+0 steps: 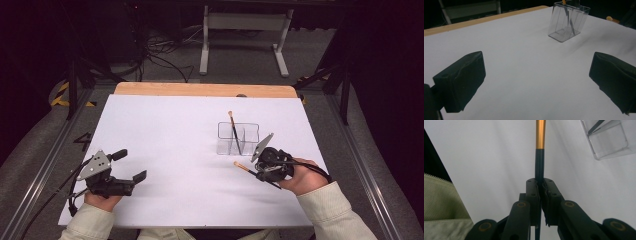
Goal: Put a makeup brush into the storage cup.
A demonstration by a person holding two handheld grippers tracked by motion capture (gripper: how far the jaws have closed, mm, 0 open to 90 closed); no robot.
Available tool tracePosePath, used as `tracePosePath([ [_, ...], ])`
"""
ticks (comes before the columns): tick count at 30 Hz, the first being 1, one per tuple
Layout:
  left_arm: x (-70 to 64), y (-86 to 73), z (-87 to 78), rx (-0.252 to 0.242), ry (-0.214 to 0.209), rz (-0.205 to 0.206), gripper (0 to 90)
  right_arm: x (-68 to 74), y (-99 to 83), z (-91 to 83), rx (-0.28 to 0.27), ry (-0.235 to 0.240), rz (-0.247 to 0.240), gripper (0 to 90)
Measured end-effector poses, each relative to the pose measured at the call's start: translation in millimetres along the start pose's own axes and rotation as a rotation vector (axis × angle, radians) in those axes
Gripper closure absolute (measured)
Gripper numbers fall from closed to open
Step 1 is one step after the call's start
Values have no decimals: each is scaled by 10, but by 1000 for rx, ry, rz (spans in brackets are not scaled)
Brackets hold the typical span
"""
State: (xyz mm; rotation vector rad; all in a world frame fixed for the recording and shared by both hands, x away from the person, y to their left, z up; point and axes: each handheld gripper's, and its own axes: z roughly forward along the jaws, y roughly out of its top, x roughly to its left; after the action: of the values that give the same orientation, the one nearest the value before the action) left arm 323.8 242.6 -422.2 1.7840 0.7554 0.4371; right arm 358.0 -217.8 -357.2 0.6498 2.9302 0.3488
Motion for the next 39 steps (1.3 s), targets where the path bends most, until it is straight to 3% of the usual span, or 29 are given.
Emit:
tracePosePath([
  [12, 1, 1, 1, 4, -1, 1, 13, -24, -15, -99, -65, -11, 19, 842],
  [25, -2, 0, -3, 0, 1, 2, 13, -52, -81, -253, -221, -38, 43, 842],
  [39, -3, 0, -3, 2, 2, 5, 13, -75, -126, -299, -315, -47, 67, 842],
])
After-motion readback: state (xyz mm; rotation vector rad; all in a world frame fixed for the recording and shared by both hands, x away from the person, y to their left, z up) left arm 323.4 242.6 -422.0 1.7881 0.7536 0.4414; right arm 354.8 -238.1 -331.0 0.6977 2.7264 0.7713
